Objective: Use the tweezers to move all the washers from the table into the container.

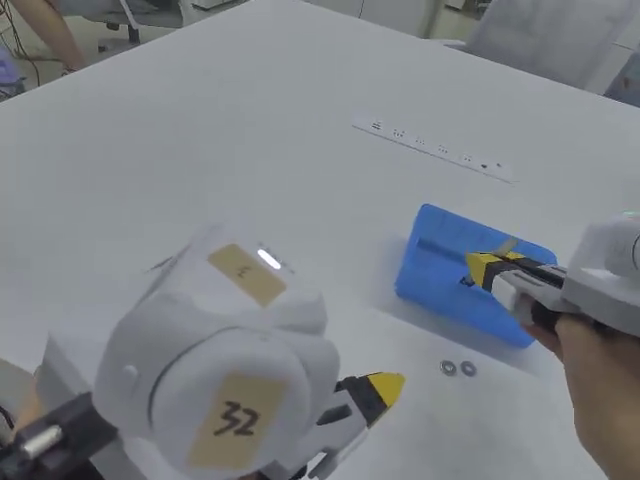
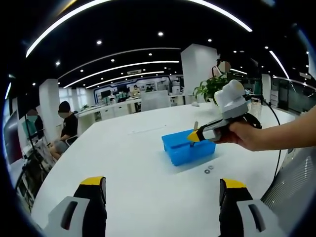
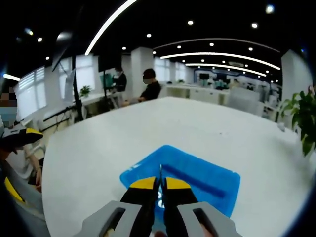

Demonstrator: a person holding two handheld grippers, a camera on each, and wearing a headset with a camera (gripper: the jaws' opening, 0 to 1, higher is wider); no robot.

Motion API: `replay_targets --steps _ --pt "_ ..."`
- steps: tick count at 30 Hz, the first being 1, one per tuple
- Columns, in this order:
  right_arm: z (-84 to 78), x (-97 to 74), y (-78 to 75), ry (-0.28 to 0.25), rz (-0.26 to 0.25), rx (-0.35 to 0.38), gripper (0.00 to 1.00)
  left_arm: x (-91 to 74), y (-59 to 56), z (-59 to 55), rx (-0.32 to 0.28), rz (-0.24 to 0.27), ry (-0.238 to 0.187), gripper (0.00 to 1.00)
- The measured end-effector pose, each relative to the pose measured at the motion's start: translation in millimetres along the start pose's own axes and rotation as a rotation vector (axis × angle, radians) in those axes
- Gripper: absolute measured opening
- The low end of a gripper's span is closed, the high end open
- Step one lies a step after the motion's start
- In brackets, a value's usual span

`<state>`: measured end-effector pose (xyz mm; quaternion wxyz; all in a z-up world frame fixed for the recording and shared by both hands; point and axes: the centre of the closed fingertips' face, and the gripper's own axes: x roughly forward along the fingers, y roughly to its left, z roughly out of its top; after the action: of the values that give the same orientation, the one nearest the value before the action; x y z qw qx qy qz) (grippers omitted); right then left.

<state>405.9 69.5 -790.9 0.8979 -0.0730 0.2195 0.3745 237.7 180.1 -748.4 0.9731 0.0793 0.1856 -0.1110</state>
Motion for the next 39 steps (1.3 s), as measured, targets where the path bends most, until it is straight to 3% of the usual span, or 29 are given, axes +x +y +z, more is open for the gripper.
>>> replay_targets --steps 3,8,15,20,24,26,39 --pt "2.8 -1.5 -1.0 0.015 -0.006 0.018 0.02 -0.1 -3.3 2.3 0.004 -0.017 -0.002 0.97" --pt "23.8 -18.6 1.9 -0.021 -0.008 0.009 0.02 0.7 -5.4 4.5 -0.018 -0.045 0.011 0.96" --pt "41.9 -45.5 20.3 -0.055 0.052 -0.003 0.01 1.3 -7.1 1.2 -0.026 -0.053 0.031 0.96" --pt "14.7 -54.5 43.3 -0.018 0.093 -0.047 0.01 1.1 -5.9 1.1 -0.015 -0.043 0.031 0.96" --pt "-15.1 -54.5 51.7 0.025 0.109 -0.044 0.02 0.3 -4.3 2.8 -0.020 -0.036 0.019 0.96" --pt "-22.2 -55.9 52.9 0.033 0.110 -0.038 0.02 -0.2 -4.4 2.9 -0.023 -0.034 0.015 0.96" --pt "-32.2 -60.5 49.9 0.055 0.098 -0.044 0.02 -1.1 -5.5 5.9 -0.014 -0.033 -0.009 0.96"
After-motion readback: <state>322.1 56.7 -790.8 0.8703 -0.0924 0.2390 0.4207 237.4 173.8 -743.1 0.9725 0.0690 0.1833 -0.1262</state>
